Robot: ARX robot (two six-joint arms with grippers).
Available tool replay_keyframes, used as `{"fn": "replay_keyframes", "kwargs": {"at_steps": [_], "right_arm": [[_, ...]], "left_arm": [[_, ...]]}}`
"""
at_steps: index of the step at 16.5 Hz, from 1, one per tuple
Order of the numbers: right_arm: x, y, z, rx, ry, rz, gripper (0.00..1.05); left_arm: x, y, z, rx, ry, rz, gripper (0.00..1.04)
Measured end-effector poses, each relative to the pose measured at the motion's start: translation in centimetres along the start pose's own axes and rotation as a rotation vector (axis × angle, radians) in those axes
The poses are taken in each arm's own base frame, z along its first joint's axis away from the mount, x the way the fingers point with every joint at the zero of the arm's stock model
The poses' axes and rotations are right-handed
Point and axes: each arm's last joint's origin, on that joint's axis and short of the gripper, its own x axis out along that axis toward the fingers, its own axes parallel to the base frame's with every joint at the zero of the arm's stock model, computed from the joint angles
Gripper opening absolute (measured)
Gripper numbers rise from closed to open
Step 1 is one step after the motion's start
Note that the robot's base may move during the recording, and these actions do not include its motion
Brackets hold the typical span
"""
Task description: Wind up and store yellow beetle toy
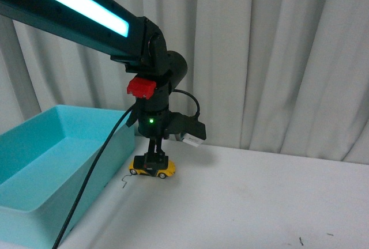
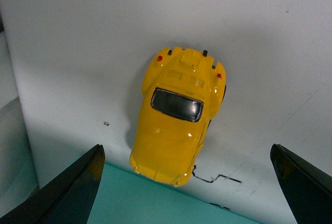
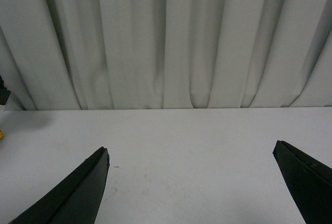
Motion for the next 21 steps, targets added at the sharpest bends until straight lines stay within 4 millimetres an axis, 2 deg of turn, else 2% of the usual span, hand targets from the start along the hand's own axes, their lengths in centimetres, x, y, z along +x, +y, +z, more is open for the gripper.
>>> {"fn": "replay_keyframes", "kwargs": {"at_steps": [7, 12, 15, 21], "right_arm": [[0.0, 0.0, 0.0, 0.0, 0.0, 0.0, 0.98], [0.0, 0.0, 0.0, 0.0, 0.0, 0.0, 0.98], [0.0, 0.0, 0.0, 0.0, 0.0, 0.0, 0.98], [0.0, 0.0, 0.0, 0.0, 0.0, 0.0, 0.98]], "left_arm": [[2.9, -0.1, 0.0, -0.04, 0.008, -0.038, 0.97], [2.9, 0.5, -0.4, -0.076, 0.012, -0.01, 0.48], [2.9, 0.5, -0.4, -0.061, 0.005, -0.006, 0.41], [2.2, 0.0, 0.2, 0.065, -0.09, -0.026, 0.4]]}}
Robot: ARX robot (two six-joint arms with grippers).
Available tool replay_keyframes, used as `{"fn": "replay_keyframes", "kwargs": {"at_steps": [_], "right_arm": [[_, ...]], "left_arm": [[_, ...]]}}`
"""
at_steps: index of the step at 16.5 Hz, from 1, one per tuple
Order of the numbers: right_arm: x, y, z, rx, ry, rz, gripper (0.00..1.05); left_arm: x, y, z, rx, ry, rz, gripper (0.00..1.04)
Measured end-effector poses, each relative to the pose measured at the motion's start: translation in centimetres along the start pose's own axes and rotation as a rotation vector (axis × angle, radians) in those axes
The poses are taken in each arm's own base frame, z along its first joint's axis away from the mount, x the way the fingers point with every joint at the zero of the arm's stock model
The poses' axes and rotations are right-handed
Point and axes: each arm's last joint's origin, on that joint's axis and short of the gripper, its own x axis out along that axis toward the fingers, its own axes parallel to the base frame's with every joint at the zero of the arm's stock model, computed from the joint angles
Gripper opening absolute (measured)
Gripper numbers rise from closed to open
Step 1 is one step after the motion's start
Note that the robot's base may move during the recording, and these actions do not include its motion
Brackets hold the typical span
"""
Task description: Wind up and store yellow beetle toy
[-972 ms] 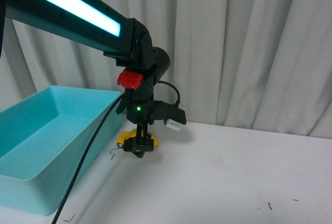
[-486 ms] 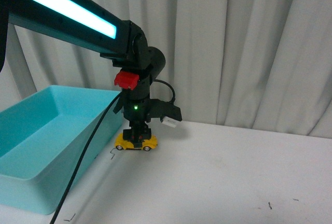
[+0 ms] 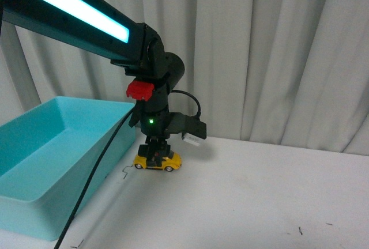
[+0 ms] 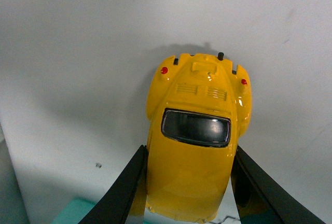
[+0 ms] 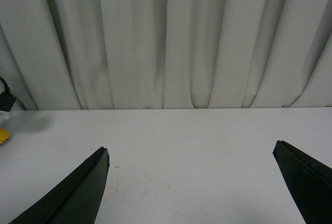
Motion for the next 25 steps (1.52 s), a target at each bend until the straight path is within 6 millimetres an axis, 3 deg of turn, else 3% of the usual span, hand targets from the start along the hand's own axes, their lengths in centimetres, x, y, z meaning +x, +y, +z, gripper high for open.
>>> {"fn": "replay_keyframes", "kwargs": {"at_steps": [2, 3, 4, 5, 7, 8, 9, 10, 13, 20, 25], "right_arm": [[0.0, 0.0, 0.0, 0.0, 0.0, 0.0, 0.98], [0.0, 0.0, 0.0, 0.0, 0.0, 0.0, 0.98], [0.0, 0.0, 0.0, 0.0, 0.0, 0.0, 0.98], [0.0, 0.0, 0.0, 0.0, 0.0, 0.0, 0.98], [0.0, 0.0, 0.0, 0.0, 0.0, 0.0, 0.98], [0.0, 0.0, 0.0, 0.0, 0.0, 0.0, 0.98], [0.0, 0.0, 0.0, 0.0, 0.0, 0.0, 0.98], [0.0, 0.0, 0.0, 0.0, 0.0, 0.0, 0.98], [0.0, 0.0, 0.0, 0.0, 0.0, 0.0, 0.98], [0.0, 0.0, 0.0, 0.0, 0.0, 0.0, 0.98], [0.0, 0.0, 0.0, 0.0, 0.0, 0.0, 0.98]], "left_arm": [[-1.1, -0.8, 0.8, -0.013, -0.088, -0.038, 0.4], [-5.7, -1.3, 1.5, -0.098, -0.28, -0.016, 0.4], [-11.9, -1.4, 0.2, -0.183, -0.454, 0.073, 0.4], [-14.7, -1.5, -1.2, -0.234, -0.531, 0.132, 0.4], [-19.0, -1.9, -4.6, -0.342, -0.653, 0.246, 0.4], [-22.6, -3.3, -8.7, -0.505, -0.691, 0.352, 0.4], [-23.5, -3.8, -13.2, -0.815, -0.566, 0.467, 0.4], [-19.9, -4.0, -16.6, -1.108, -0.415, 0.448, 0.39], [-15.0, -4.8, -19.0, -1.297, -0.259, 0.411, 0.39], [-9.2, -4.7, -20.6, -1.445, -0.122, 0.398, 0.39], [-6.8, -4.6, -21.3, -1.477, -0.07, 0.432, 0.39]]}}
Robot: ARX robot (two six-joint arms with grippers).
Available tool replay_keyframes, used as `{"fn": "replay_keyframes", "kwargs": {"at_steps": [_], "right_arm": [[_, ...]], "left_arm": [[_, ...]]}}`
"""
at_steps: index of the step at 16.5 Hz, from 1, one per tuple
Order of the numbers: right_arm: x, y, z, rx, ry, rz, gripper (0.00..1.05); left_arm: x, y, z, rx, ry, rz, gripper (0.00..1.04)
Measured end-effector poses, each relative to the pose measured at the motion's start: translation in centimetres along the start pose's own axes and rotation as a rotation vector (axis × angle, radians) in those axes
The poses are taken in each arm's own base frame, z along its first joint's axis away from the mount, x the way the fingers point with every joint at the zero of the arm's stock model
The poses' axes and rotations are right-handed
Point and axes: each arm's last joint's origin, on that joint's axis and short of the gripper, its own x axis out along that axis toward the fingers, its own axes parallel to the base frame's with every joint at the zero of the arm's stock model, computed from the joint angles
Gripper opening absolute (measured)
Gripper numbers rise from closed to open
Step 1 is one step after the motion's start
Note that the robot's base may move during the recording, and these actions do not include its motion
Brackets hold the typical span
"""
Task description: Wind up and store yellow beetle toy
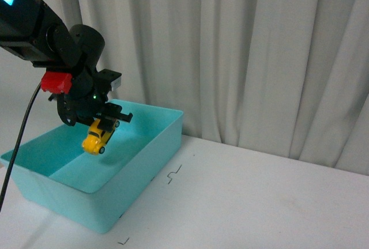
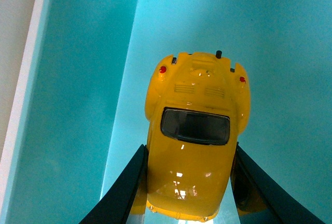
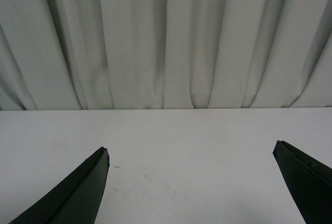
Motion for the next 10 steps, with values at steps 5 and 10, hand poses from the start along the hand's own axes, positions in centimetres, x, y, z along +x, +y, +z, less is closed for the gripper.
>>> {"fn": "replay_keyframes", "kwargs": {"at_steps": [5, 10], "right_arm": [[0.0, 0.0, 0.0, 0.0, 0.0, 0.0, 0.98], [0.0, 0.0, 0.0, 0.0, 0.0, 0.0, 0.98]], "left_arm": [[1.7, -1.1, -1.0, 0.033, 0.054, -0.008, 0.39], [1.7, -2.2, -1.2, 0.059, 0.052, -0.027, 0.85]]}}
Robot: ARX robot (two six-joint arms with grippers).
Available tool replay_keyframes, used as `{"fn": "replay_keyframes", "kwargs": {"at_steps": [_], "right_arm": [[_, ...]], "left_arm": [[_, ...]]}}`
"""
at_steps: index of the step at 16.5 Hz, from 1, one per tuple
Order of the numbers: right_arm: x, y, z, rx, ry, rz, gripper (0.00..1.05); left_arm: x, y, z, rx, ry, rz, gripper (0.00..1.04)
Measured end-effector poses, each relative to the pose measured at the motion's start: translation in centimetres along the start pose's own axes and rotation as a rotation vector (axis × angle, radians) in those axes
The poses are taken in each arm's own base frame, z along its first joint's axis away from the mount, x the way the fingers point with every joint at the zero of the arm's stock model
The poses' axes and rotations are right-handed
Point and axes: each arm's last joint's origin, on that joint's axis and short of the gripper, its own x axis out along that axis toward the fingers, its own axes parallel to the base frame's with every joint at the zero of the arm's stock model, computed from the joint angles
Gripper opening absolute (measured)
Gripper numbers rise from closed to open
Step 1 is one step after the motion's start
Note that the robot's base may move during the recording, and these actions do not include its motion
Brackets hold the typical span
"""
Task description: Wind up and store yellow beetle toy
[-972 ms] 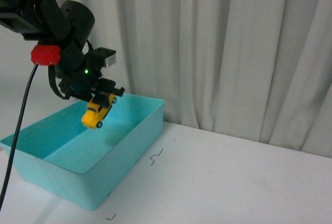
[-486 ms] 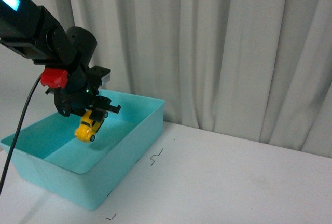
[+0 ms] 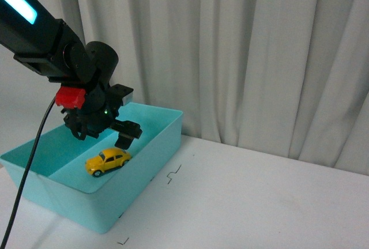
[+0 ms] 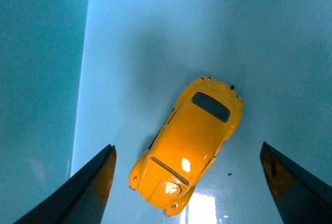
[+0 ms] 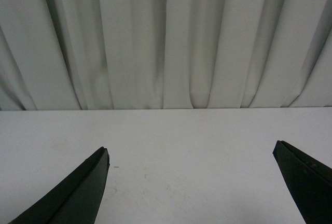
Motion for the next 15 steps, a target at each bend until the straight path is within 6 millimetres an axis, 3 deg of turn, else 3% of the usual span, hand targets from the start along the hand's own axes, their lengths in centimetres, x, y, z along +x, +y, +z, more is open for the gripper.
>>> {"fn": "replay_keyframes", "kwargs": {"at_steps": [1, 2, 4, 8, 12, 13, 14, 15], "right_arm": [[0.0, 0.0, 0.0, 0.0, 0.0, 0.0, 0.98], [0.0, 0.0, 0.0, 0.0, 0.0, 0.0, 0.98], [0.0, 0.0, 0.0, 0.0, 0.0, 0.0, 0.98], [0.0, 0.0, 0.0, 0.0, 0.0, 0.0, 0.98], [0.0, 0.0, 0.0, 0.0, 0.0, 0.0, 0.98], [0.0, 0.0, 0.0, 0.0, 0.0, 0.0, 0.98], [0.0, 0.0, 0.0, 0.0, 0.0, -0.002, 0.98], [0.0, 0.0, 0.0, 0.0, 0.0, 0.0, 0.98]], "left_arm": [[0.0, 0.0, -0.2, 0.0, 0.004, -0.005, 0.96], [-0.1, 0.0, -0.5, -0.001, 0.007, -0.01, 1.0], [-1.5, 0.6, -0.6, -0.028, -0.038, -0.022, 0.98], [-8.2, 1.8, 0.5, -0.069, -0.27, -0.018, 0.98], [-14.8, -0.4, -0.9, -0.005, -0.425, -0.099, 0.98], [-16.9, -0.7, -1.0, -0.02, -0.66, -0.153, 0.93], [-18.9, -1.4, -2.7, -0.074, -0.882, -0.204, 0.8], [-20.2, -2.5, -5.4, -0.097, -0.987, -0.231, 0.69]]}}
